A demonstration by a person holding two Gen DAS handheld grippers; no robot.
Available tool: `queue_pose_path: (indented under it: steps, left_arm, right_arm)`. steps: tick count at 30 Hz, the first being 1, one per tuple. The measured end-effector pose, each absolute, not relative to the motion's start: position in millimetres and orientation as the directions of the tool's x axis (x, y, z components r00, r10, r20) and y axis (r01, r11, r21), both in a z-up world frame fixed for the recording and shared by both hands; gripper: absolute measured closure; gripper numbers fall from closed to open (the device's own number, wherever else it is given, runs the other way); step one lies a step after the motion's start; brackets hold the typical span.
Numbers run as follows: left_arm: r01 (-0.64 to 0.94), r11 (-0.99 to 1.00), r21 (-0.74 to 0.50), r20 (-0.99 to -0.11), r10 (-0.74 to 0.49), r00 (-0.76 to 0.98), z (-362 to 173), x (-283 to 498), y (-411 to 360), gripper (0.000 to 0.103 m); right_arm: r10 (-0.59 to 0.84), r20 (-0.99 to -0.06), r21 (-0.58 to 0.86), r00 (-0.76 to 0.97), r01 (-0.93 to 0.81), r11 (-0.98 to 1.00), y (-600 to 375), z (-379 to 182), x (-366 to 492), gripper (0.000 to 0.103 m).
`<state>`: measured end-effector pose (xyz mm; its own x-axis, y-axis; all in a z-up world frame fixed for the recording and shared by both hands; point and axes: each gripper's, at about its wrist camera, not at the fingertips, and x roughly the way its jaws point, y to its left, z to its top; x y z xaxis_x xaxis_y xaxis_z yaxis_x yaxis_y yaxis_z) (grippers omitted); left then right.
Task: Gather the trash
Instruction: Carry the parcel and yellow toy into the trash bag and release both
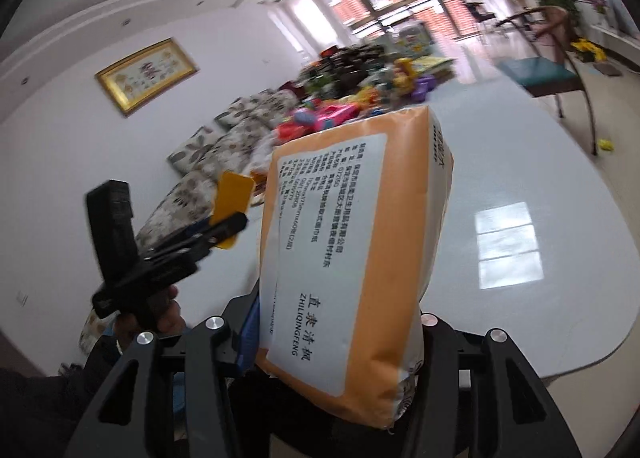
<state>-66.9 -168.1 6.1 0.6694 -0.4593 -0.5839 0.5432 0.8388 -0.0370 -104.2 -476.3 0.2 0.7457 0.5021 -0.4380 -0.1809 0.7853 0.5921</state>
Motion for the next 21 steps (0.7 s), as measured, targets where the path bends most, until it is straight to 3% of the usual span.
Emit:
queue_pose_path:
  steps: [7, 11, 16, 19, 20, 21]
  left_arm:
    - [0.601, 0.799, 0.033, -0.569, -0.479, 0.668, 19.2, -188.6, -107.4, 0.040]
    - [0.600, 0.799, 0.025, -0.691, -0.420, 0.588, -35.1, -223.1, -81.1, 0.040]
    - [0.581, 0.812, -0.052, -0.833, -0.356, 0.423, -131.9, -206.4, -60.2, 0.040]
    - [0.557, 0.825, -0.093, -0.886, -0.324, 0.331, -190.9, -177.9, -50.5, 0.036]
    - [0.539, 0.837, -0.093, -0.908, -0.294, 0.299, -212.6, -165.3, -48.9, 0.030]
    - [0.534, 0.837, -0.115, -0.921, -0.292, 0.260, -230.2, -155.5, -47.5, 0.020]
  right_arm:
    - [0.616, -0.507, 0.517, 0.602, -0.359, 0.777, -392.7, 3.0, -146.5, 0.053]
    - [0.625, -0.622, 0.512, 0.472, -0.359, 0.780, -349.8, -40.7, -151.6, 0.053]
    - [0.558, -0.769, 0.471, 0.312, -0.314, 0.825, -303.3, -125.2, -127.4, 0.052]
    - [0.508, -0.834, 0.440, 0.216, -0.296, 0.848, -280.8, -172.4, -104.4, 0.041]
    - [0.485, -0.855, 0.423, 0.185, -0.295, 0.857, -274.8, -186.8, -97.3, 0.027]
    - [0.436, -0.888, 0.382, 0.148, -0.293, 0.877, -268.7, -204.7, -88.5, 0.026]
